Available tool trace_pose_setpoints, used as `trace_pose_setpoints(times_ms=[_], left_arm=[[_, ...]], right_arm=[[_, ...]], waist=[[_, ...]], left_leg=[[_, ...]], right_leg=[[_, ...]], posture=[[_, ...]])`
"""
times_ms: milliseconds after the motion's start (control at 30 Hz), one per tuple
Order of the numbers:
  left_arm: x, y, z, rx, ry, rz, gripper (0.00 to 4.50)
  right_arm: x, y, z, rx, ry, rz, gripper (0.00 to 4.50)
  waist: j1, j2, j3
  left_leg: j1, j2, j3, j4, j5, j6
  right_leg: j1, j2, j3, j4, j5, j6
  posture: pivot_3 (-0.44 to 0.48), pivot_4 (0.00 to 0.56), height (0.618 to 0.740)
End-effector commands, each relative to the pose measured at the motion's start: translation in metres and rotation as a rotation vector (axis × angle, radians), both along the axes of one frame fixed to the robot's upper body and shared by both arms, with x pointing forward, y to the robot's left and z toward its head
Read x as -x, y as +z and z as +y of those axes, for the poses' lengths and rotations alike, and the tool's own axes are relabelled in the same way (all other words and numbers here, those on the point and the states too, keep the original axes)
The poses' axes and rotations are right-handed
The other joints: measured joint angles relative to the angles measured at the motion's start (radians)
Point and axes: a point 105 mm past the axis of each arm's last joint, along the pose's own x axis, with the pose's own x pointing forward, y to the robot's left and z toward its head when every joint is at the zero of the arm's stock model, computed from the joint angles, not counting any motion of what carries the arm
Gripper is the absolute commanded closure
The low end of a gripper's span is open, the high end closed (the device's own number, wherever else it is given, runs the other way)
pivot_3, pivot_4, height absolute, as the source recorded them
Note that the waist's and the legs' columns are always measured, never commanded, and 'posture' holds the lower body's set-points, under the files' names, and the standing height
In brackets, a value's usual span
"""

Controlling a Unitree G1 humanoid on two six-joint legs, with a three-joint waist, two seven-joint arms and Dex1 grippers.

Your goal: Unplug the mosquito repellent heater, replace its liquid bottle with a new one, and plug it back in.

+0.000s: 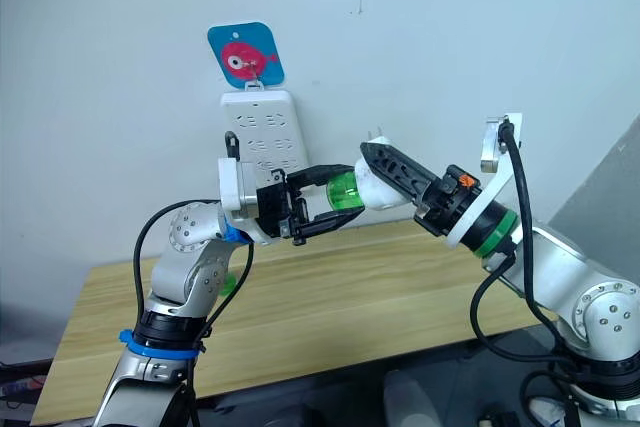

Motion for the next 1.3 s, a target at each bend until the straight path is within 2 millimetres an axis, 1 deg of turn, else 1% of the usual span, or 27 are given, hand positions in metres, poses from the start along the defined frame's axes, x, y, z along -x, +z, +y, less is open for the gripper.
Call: trace_pose_setpoints(times_ms=[33, 167, 267, 367, 467, 633, 800, 967, 1167, 1300], left_arm=[[0.004, 0.008, 0.001, -0.026, -0.041, -0.071, 2.17], [0.002, 0.009, 0.005, -0.050, -0.049, -0.084, 2.17], [0.003, 0.008, 0.007, -0.066, -0.056, -0.087, 2.17], [0.006, 0.006, 0.007, -0.081, -0.068, -0.089, 2.17], [0.010, 0.003, 0.007, -0.106, -0.090, -0.108, 2.17], [0.011, -0.003, 0.010, -0.142, -0.096, -0.121, 2.17], [0.014, -0.011, 0.010, -0.184, -0.111, -0.123, 2.17], [0.015, -0.017, 0.009, -0.220, -0.105, -0.127, 2.17], [0.016, -0.018, 0.010, -0.222, -0.093, -0.127, 2.17], [0.017, -0.019, 0.012, -0.226, -0.095, -0.131, 2.17]], right_arm=[[0.005, 0.003, -0.003, 0.064, 0.100, -0.040, 0.00], [0.009, -0.009, -0.008, 0.127, 0.191, -0.012, 0.00], [0.013, -0.015, -0.016, 0.154, 0.250, 0.011, 0.00], [0.016, -0.017, -0.019, 0.165, 0.298, 0.025, 0.00], [0.018, -0.019, -0.022, 0.169, 0.339, 0.042, 0.00], [0.020, -0.019, -0.024, 0.177, 0.384, 0.050, 0.00], [0.019, -0.019, -0.020, 0.194, 0.409, 0.055, 0.00], [0.016, -0.024, -0.012, 0.216, 0.408, 0.076, 0.00], [0.018, -0.031, -0.006, 0.218, 0.423, 0.097, 0.00], [0.019, -0.034, -0.003, 0.213, 0.425, 0.109, 0.00]], waist=[[0.003, -0.001, 0.001], [0.007, 0.000, 0.001], [0.018, 0.000, 0.002], [0.028, 0.000, 0.003], [0.036, 0.000, 0.004], [0.048, 0.000, 0.005], [0.051, -0.001, 0.006], [0.051, 0.000, 0.013], [0.052, -0.001, 0.018], [0.052, -0.002, 0.020]], left_leg=[[0.000, 0.000, 0.000, 0.000, 0.000, 0.000], [0.000, 0.002, -0.001, 0.000, 0.000, 0.000], [0.000, 0.002, -0.001, 0.000, -0.001, 0.003], [0.000, 0.002, -0.001, 0.000, -0.002, 0.004], [-0.001, 0.002, -0.001, 0.000, -0.002, 0.004], [0.000, 0.002, -0.001, 0.000, -0.002, 0.004], [0.000, 0.001, -0.001, 0.000, -0.002, 0.004], [0.000, 0.002, -0.001, 0.000, -0.002, 0.004], [-0.001, 0.002, -0.002, 0.000, -0.003, 0.004], [-0.001, 0.001, -0.002, 0.000, -0.003, 0.004]], right_leg=[[0.000, 0.000, 0.000, 0.000, 0.000, 0.000], [0.004, 0.001, -0.002, -0.009, 0.000, 0.000], [0.005, 0.001, -0.001, -0.010, 0.000, 0.000], [0.004, 0.001, -0.001, -0.011, 0.002, -0.003], [0.005, 0.000, -0.002, -0.012, 0.002, -0.004], [0.005, 0.000, -0.002, -0.011, 0.002, -0.004], [0.005, 0.000, -0.002, -0.012, 0.002, -0.004], [0.005, 0.000, -0.002, -0.012, 0.003, -0.004], [0.005, -0.001, -0.003, -0.012, 0.003, -0.004], [0.004, -0.005, -0.004, -0.012, 0.003, -0.004]], posture=[[-0.224, 0.123, 0.730], [-0.224, 0.123, 0.730], [-0.224, 0.123, 0.730], [-0.220, 0.130, 0.730], [-0.216, 0.132, 0.730], [-0.212, 0.135, 0.730], [-0.211, 0.137, 0.730], [-0.212, 0.140, 0.730], [-0.209, 0.144, 0.730], [-0.208, 0.143, 0.730]])
